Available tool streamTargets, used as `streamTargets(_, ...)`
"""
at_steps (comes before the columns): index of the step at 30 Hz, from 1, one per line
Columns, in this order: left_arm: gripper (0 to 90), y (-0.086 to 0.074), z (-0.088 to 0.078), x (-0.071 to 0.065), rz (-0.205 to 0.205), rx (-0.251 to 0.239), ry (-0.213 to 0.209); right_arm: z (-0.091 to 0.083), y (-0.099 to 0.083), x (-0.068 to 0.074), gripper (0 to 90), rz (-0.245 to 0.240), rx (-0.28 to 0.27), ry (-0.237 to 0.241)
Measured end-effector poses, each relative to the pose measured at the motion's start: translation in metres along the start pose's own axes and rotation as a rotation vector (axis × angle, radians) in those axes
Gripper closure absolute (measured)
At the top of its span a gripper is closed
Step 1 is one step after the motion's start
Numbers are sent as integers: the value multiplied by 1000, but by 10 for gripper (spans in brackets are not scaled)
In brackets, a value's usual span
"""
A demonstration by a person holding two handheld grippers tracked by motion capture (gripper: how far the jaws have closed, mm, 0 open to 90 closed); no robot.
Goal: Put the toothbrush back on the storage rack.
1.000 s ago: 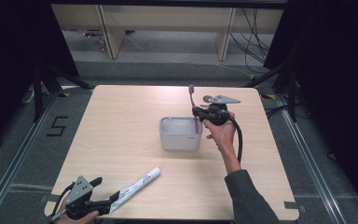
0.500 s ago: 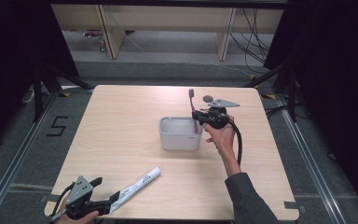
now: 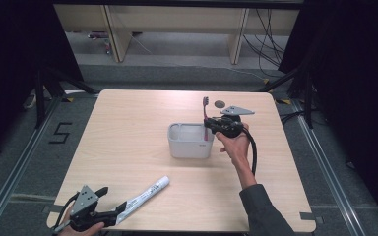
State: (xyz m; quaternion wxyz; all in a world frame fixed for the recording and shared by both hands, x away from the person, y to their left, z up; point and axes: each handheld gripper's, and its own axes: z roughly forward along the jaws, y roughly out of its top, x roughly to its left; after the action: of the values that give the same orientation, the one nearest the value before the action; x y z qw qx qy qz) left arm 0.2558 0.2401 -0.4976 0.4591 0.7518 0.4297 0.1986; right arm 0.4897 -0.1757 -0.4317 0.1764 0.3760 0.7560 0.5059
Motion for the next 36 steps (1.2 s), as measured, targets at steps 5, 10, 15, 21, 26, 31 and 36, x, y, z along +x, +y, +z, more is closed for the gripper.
streamTargets(5, 153, 0, 0, 0, -4, -3, 0, -2, -3, 1, 800, 28, 7, 15)
streamTargets(10, 153, 0, 0, 0, -3, 0, 6, -5, -3, 1, 787, 29, 1, 14)
streamTargets(15, 153, 0, 0, 0, -3, 0, 6, -8, -2, 0, 757, 9, -2, 1)
streamTargets(21, 153, 0, 0, 0, -3, -3, 2, -14, -1, 6, 551, 50, -3, -1)
streamTargets(26, 153, 0, 0, 0, -5, -4, 3, -26, 0, 9, 453, 36, 4, 3)
streamTargets(31, 153, 0, 0, 0, 3, 4, 5, -38, -2, 11, 399, 25, -14, -5)
streamTargets(36, 153, -1, 0, 1, 0, 6, 11, -47, -4, 16, 383, 24, -21, 6)
